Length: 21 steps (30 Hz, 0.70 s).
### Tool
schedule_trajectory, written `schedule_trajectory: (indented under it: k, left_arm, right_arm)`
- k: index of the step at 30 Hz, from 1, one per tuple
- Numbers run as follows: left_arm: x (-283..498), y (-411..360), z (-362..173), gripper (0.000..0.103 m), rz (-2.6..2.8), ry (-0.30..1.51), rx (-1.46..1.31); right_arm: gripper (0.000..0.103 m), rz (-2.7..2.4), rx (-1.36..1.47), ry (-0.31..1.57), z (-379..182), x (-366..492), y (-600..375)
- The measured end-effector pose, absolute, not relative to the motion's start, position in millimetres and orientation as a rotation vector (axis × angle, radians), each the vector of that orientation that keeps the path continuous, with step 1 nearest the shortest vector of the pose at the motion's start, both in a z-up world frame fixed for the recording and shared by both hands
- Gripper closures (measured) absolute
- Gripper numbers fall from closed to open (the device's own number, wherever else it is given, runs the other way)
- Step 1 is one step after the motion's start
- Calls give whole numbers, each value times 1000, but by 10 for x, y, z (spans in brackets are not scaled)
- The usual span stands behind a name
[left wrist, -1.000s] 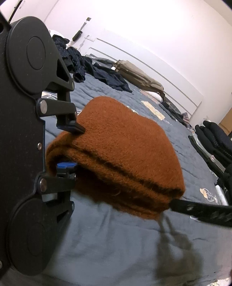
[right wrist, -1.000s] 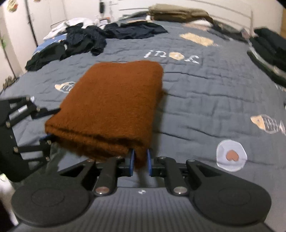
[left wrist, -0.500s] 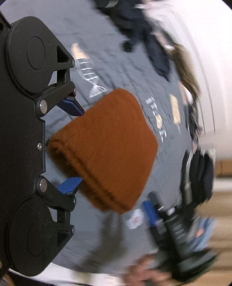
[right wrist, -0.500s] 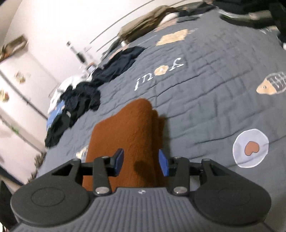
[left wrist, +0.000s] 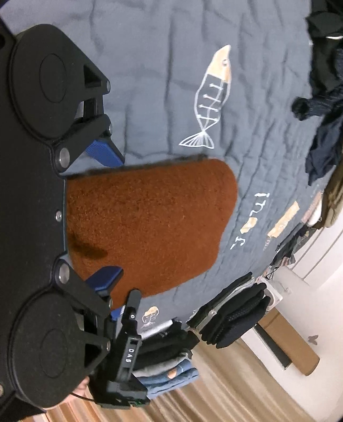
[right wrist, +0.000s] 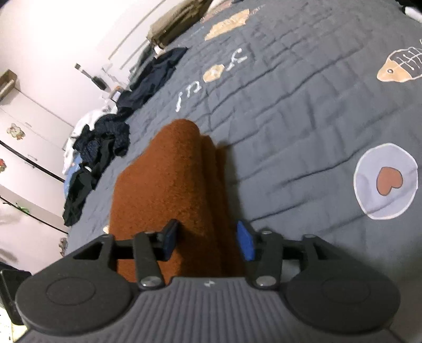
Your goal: Fold clothes
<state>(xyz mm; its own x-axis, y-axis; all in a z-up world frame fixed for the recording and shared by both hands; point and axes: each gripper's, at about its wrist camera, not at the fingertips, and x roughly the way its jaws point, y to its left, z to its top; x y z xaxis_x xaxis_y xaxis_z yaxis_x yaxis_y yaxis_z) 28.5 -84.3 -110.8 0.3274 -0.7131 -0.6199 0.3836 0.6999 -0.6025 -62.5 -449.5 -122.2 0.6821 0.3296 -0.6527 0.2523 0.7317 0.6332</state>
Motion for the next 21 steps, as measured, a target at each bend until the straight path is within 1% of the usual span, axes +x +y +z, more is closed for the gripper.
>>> schedule_trajectory:
  k: [6, 8, 11, 15, 18, 20, 21]
  left_arm:
    - [370, -867, -1308, 21, -751, 1077, -455]
    - [385, -902, -1383, 21, -756, 1104, -461]
    - [402, -953, -1474, 19, -762, 1128, -462]
    - [408, -996, -1515, 19, -774, 1117, -484]
    - [408, -1032, -1534, 24, -782, 1105, -501]
    - [411, -1055, -1537, 40, -781, 1100, -508]
    - [410, -1051, -1532, 46, -778, 1092, -512]
  right_arm:
    - [42, 65, 758, 895, -1307, -634, -4486]
    - [34, 71, 764, 905, -1338, -639, -4501]
    - [30, 76, 775, 908, -1365, -640, -4512]
    - [29, 81, 794, 903, -1383, -636, -4513]
    - [29, 83, 805, 899, -1393, -634, -4513]
    - [29, 79, 812, 898, -1393, -631, -4517]
    - [29, 80, 812, 898, -1391, -630, -4517]
